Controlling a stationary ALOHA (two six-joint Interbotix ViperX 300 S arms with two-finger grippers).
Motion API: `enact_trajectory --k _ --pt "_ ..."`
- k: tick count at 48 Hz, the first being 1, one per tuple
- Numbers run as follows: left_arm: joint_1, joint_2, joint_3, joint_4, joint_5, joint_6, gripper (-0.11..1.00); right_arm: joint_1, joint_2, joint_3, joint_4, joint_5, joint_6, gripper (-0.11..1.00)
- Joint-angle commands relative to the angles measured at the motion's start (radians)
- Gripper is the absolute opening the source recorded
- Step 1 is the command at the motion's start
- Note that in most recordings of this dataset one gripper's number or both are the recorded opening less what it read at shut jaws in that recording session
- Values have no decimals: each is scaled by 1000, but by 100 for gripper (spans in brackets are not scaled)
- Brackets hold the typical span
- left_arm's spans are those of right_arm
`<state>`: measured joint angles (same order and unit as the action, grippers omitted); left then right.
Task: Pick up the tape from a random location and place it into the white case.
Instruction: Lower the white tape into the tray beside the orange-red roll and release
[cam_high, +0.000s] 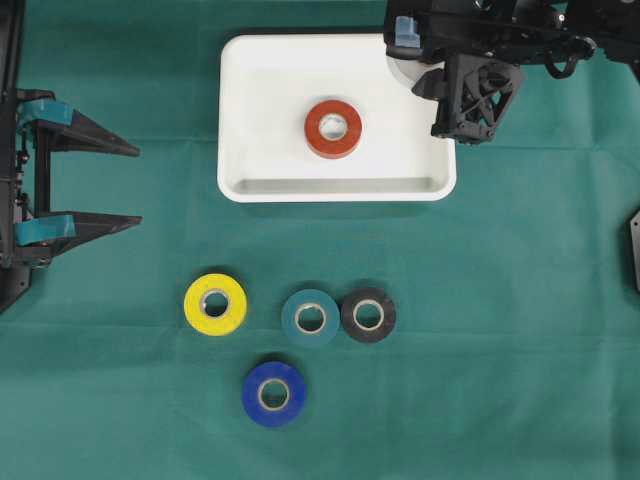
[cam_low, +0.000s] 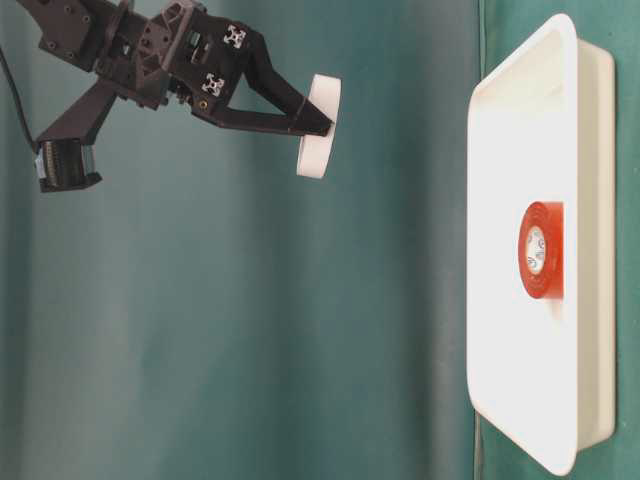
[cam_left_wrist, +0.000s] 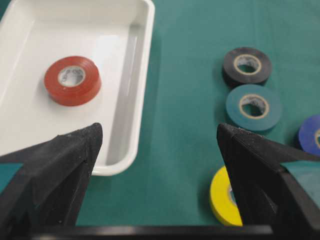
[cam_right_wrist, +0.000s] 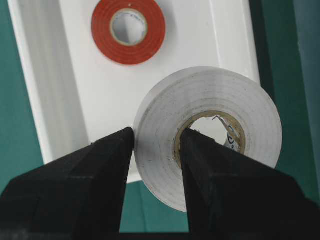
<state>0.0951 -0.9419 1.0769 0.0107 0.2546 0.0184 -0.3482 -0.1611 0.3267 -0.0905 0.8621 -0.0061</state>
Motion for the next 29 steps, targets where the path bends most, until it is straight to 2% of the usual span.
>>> enact_trajectory --k 1,14,29 --pt "-2 6 -12 -2 -8 -2 94 -2 -9 -29 -3 -9 -2 33" --pt "-2 6 -12 -2 -8 -2 94 -2 21 -17 -2 -41 2 33" --pt "-2 5 -11 -2 -3 -2 94 -2 129 28 -2 -155 5 33"
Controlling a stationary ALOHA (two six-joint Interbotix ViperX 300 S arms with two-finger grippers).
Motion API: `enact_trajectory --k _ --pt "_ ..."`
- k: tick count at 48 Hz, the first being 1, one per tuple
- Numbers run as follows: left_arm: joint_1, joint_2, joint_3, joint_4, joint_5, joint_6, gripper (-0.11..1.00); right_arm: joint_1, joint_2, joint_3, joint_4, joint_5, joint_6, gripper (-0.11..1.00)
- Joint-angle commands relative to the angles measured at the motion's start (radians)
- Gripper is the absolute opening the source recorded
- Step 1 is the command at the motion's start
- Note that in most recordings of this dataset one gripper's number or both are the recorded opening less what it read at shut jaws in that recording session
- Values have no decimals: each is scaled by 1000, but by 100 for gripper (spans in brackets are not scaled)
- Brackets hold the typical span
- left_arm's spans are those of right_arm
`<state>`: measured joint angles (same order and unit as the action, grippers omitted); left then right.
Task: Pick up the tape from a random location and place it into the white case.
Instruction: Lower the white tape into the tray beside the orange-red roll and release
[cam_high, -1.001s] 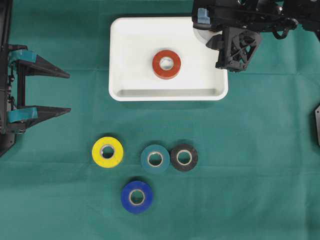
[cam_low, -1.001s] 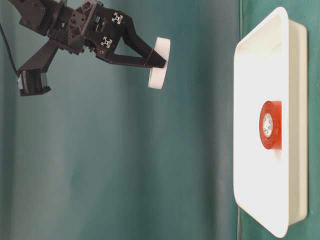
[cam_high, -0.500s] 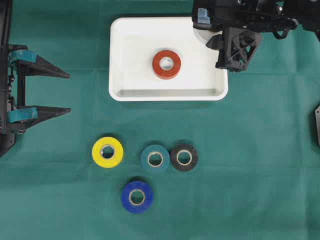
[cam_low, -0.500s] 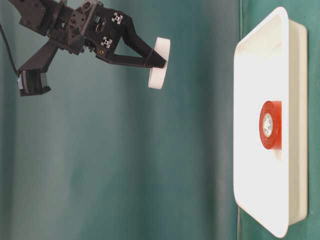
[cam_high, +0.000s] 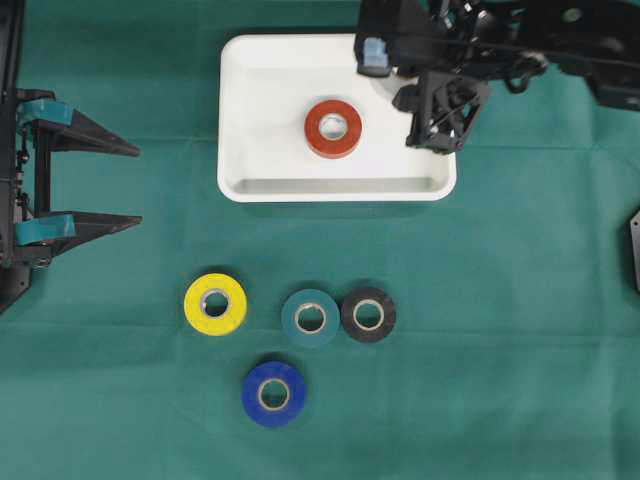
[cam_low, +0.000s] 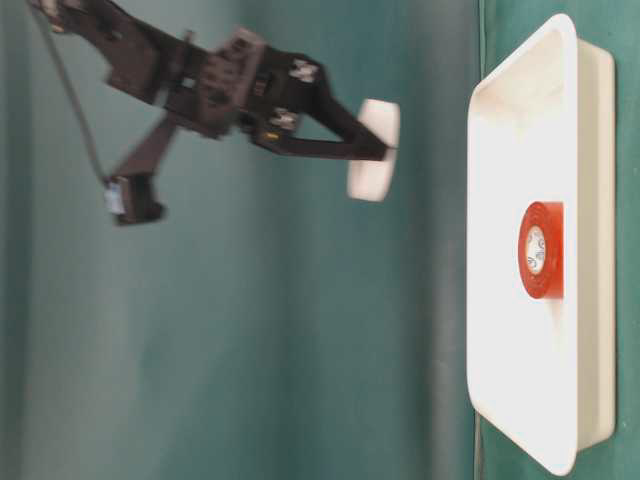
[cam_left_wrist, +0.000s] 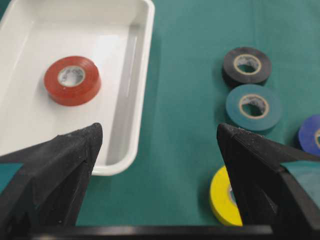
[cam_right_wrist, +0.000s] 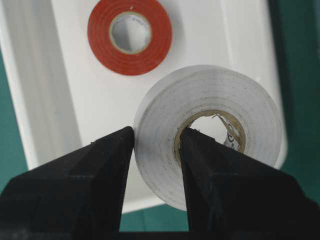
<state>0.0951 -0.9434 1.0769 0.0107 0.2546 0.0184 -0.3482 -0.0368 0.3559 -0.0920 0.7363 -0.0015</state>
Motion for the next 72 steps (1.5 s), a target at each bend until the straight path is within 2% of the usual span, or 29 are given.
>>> enact_trajectory --k 1,18,29,66,68,72 --pt "-2 6 -11 -2 -3 -2 94 -3 11 3 0 -37 0 33" --pt "-2 8 -11 -2 -3 -2 94 -29 137 86 0 -215 9 33" --pt "-2 6 -12 -2 -3 -2 94 -41 173 110 0 -288 8 33" --pt "-2 8 -11 -2 -2 -2 94 -48 186 114 3 -293 9 33" --pt "-2 8 -11 -2 0 -2 94 -48 186 112 3 -291 9 41" --pt "-2 8 -11 -2 2 -2 94 -48 181 110 2 -291 9 66"
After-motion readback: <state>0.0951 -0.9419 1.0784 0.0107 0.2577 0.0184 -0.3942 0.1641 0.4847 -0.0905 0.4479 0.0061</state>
